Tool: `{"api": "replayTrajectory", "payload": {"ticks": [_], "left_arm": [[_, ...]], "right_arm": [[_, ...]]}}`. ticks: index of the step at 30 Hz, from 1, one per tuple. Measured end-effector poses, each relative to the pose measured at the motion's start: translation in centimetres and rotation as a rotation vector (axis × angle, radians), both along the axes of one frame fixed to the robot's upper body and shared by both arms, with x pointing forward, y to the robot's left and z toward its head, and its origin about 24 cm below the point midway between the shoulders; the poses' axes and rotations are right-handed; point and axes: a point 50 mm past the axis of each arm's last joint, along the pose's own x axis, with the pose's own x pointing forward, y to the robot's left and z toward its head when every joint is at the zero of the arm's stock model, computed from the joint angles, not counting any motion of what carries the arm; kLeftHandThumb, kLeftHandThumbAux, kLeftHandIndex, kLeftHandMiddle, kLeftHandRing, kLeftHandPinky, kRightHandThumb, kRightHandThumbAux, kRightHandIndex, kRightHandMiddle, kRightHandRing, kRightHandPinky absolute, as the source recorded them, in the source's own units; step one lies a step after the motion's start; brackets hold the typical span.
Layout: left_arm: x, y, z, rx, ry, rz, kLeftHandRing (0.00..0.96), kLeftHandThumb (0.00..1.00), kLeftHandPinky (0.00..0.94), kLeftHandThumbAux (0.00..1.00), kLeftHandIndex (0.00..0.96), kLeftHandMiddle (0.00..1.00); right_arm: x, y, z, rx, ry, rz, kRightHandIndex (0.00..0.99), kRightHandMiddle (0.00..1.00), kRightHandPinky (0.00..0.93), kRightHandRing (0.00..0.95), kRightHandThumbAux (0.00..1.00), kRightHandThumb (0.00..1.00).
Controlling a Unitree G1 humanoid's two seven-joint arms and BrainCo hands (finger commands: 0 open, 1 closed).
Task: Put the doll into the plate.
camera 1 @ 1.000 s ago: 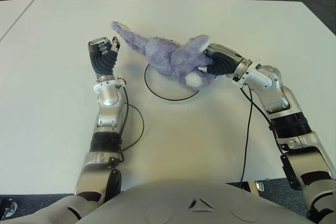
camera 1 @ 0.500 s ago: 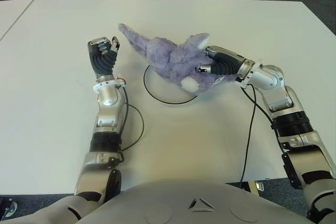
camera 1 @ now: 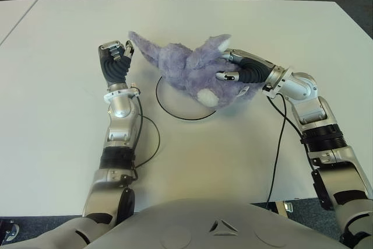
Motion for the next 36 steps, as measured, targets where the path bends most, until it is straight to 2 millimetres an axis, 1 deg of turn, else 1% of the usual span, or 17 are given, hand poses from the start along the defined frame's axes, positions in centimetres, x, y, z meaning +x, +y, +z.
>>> {"api": "replayTrajectory", "payload": {"ticks": [11,26,36], "left_arm": [[0.03,-0.23,0.03,0.003,-0.003,-0.016,0.906,0.503,0.901,0.784,0.843,0.902],[0.00,-0.33,0.10,0.006,-0.016,-0.020,0.909,0.539,0.905,0.768,0.844,0.903],[0.01,-0.37,0.11,0.007,-0.016,-0.021,0.907,0.541,0.904,0.766,0.844,0.902]], "right_arm": [[-0.05,-0.45,0.16,0.039,-0.004,-0.017,0.000,0.000,0.000,0.000,0.151,0.546],[-0.05,-0.66,0.23,0.046,-0.009,-0.028,0.000,0.000,0.000,0.000,0.144,0.558],[-0.01,-0.80,0.32,0.054,-0.016,-0.037,0.000,0.000,0.000,0.000,0.143,0.570]]}}
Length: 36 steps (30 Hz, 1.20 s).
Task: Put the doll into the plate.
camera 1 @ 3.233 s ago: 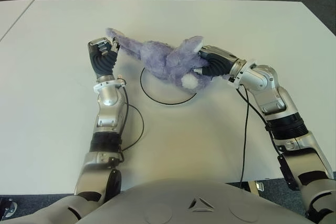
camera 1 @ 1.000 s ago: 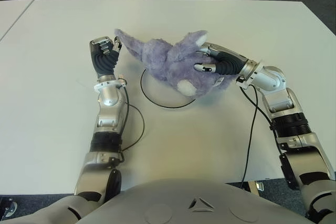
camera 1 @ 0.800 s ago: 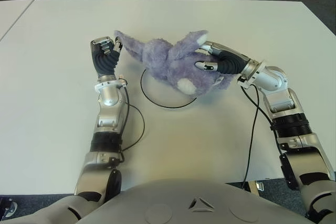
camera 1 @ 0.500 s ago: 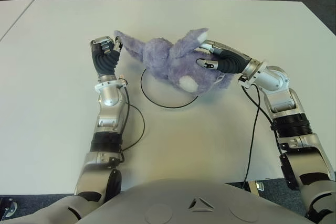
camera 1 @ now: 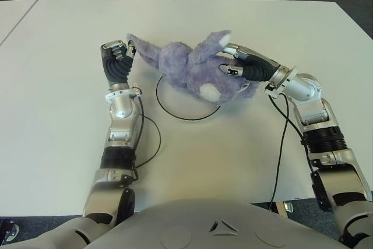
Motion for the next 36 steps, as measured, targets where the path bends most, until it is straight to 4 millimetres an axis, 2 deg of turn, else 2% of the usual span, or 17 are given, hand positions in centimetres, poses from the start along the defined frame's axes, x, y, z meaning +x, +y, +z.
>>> {"api": "replayTrajectory", "payload": {"ticks": [12,19,24,36], "left_arm": [[0.0,-0.1,-0.1,0.000,0.003,-0.002,0.908,0.520,0.901,0.779,0.845,0.902],[0.0,-0.1,-0.1,-0.001,0.003,0.007,0.907,0.543,0.903,0.761,0.839,0.900],[0.0,-0.1,-0.2,-0.002,0.008,0.006,0.909,0.525,0.894,0.774,0.842,0.901],[0.1,-0.2,-0.2,-0.004,0.011,0.008,0.907,0.556,0.903,0.759,0.843,0.900]], "right_arm": [[0.4,-1.1,0.4,0.008,0.005,-0.040,0.000,0.000,0.000,0.000,0.147,0.569],[0.8,-2.5,3.2,0.022,0.002,-0.057,0.000,0.000,0.000,0.000,0.154,0.572],[1.3,-3.2,5.0,0.067,0.031,-0.038,0.000,0.000,0.000,0.000,0.163,0.582],[2.9,-5.9,6.5,0.112,0.097,-0.093,0.000,0.000,0.000,0.000,0.201,0.573]]}}
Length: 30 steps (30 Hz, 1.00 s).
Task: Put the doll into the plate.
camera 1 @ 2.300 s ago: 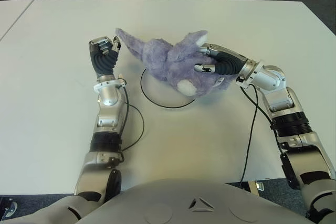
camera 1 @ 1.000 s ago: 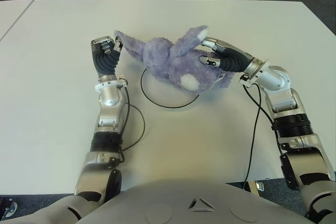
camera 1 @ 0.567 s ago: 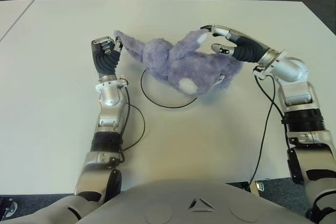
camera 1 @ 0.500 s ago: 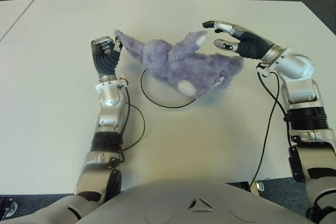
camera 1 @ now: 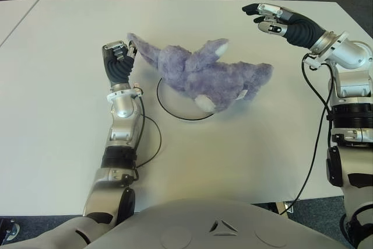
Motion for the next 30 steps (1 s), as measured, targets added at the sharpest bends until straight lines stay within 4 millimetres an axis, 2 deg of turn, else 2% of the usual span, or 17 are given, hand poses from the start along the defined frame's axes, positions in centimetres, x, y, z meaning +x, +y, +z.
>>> {"api": "replayTrajectory", "payload": {"ticks": [8,15,17,18,19,20,22,24,26,29,30], "left_arm": [[0.0,0.0,0.0,0.000,0.005,0.004,0.906,0.567,0.905,0.750,0.838,0.899],[0.1,-0.1,0.0,-0.003,0.002,0.004,0.906,0.561,0.900,0.754,0.840,0.900],[0.1,-0.1,0.0,-0.003,0.003,0.003,0.905,0.548,0.897,0.764,0.842,0.900],[0.1,-0.1,0.0,-0.003,0.004,0.003,0.905,0.546,0.896,0.765,0.842,0.900],[0.1,-0.1,0.0,-0.003,0.003,0.003,0.904,0.541,0.895,0.769,0.843,0.900],[0.1,-0.1,0.1,-0.002,0.002,0.003,0.904,0.537,0.895,0.772,0.843,0.901],[0.1,0.0,0.2,0.000,-0.003,0.003,0.905,0.531,0.893,0.777,0.844,0.901],[0.2,0.0,0.3,0.001,-0.007,0.003,0.905,0.525,0.891,0.780,0.845,0.901],[0.1,0.0,0.2,0.002,-0.005,0.003,0.905,0.526,0.898,0.781,0.846,0.902],[0.1,0.0,0.0,0.000,0.004,0.004,0.905,0.538,0.901,0.774,0.847,0.902],[0.1,0.0,0.0,0.000,0.005,0.003,0.906,0.540,0.902,0.772,0.847,0.902]], "right_arm": [[0.4,-0.7,2.1,-0.006,-0.025,-0.011,0.000,0.000,0.000,0.000,0.186,0.620],[0.0,-2.7,3.8,-0.044,-0.100,-0.129,0.000,0.000,0.000,0.000,0.209,0.665],[0.0,-3.0,4.2,-0.049,-0.100,-0.158,0.000,0.000,0.068,0.000,0.368,0.675],[0.0,-3.0,4.3,-0.045,-0.082,-0.171,0.000,0.000,0.077,0.000,0.390,0.676],[0.0,-3.1,4.3,-0.037,-0.059,-0.178,0.008,0.053,0.146,0.075,0.514,0.629],[0.0,-3.1,4.3,-0.024,-0.033,-0.182,0.014,0.087,0.189,0.124,0.595,0.596],[0.0,-3.1,4.3,0.000,0.021,-0.187,0.014,0.105,0.222,0.155,0.666,0.568],[0.0,-3.1,4.2,0.024,0.076,-0.189,0.012,0.110,0.236,0.168,0.702,0.554],[0.0,-2.9,4.2,0.040,0.124,-0.195,0.004,0.072,0.223,0.137,0.725,0.551],[-0.1,-2.7,4.1,0.076,0.190,-0.207,0.001,0.067,0.280,0.167,0.720,0.695],[-0.1,-2.6,4.1,0.092,0.209,-0.212,0.001,0.054,0.256,0.151,0.691,0.744]]}}
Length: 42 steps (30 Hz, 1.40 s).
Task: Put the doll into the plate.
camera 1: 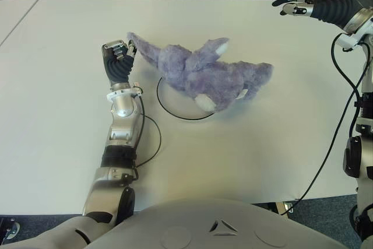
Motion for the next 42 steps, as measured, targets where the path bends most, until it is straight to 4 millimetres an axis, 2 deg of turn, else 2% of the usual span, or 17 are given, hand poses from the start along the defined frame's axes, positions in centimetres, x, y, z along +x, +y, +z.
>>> {"api": "replayTrajectory", "payload": {"ticks": [1,3,5,9,17,22,27,29,31,39,42], "left_arm": [[0.0,0.0,0.0,0.000,-0.001,0.000,0.906,0.544,0.903,0.769,0.847,0.902],[0.0,0.0,0.0,0.000,-0.002,0.000,0.907,0.544,0.898,0.767,0.847,0.902],[0.0,0.0,0.0,0.001,-0.002,-0.004,0.908,0.527,0.893,0.772,0.846,0.902],[0.1,-0.1,-0.1,0.003,-0.001,-0.017,0.907,0.516,0.898,0.777,0.845,0.903],[0.0,-0.1,-0.1,-0.002,-0.009,-0.028,0.908,0.492,0.892,0.791,0.848,0.903],[0.1,-0.1,-0.1,-0.001,-0.007,-0.033,0.907,0.474,0.888,0.800,0.847,0.903],[0.1,0.0,-0.1,-0.004,-0.007,-0.036,0.905,0.459,0.887,0.807,0.846,0.902],[0.1,0.0,-0.1,-0.004,-0.007,-0.036,0.904,0.458,0.889,0.808,0.845,0.902],[0.1,0.0,-0.1,-0.004,-0.007,-0.038,0.905,0.458,0.889,0.809,0.845,0.902],[0.0,0.0,0.1,-0.004,-0.018,-0.036,0.906,0.524,0.905,0.772,0.843,0.901],[0.0,0.0,0.2,-0.005,-0.020,-0.032,0.907,0.537,0.906,0.763,0.843,0.901]], "right_arm": [[0.0,0.1,0.0,0.016,0.010,-0.017,0.000,0.034,0.219,0.128,0.647,0.818],[0.0,0.2,-0.1,0.055,0.021,-0.069,0.000,0.017,0.188,0.098,0.605,0.856],[0.1,0.3,-0.2,0.103,0.029,-0.125,0.000,0.007,0.179,0.081,0.572,0.846],[-0.2,0.4,-0.7,0.187,0.041,-0.215,0.016,0.073,0.257,0.132,0.561,0.809],[-1.1,-0.2,-3.0,0.353,0.015,-0.329,0.104,0.239,0.385,0.275,0.657,0.733],[-0.8,-0.7,-4.7,0.423,0.030,-0.391,0.157,0.284,0.409,0.326,0.708,0.693],[-0.6,-0.8,-5.2,0.459,0.017,-0.427,0.242,0.322,0.423,0.361,0.743,0.630],[-0.4,-0.8,-5.5,0.472,0.011,-0.437,0.342,0.340,0.431,0.377,0.732,0.674],[-0.2,-0.8,-5.9,0.489,0.004,-0.446,0.376,0.348,0.435,0.384,0.728,0.689],[0.9,-1.9,-9.5,0.547,0.041,-0.497,0.420,0.385,0.434,0.408,0.721,0.709],[1.0,-2.3,-10.2,0.560,0.055,-0.513,0.423,0.395,0.441,0.417,0.720,0.710]]}}
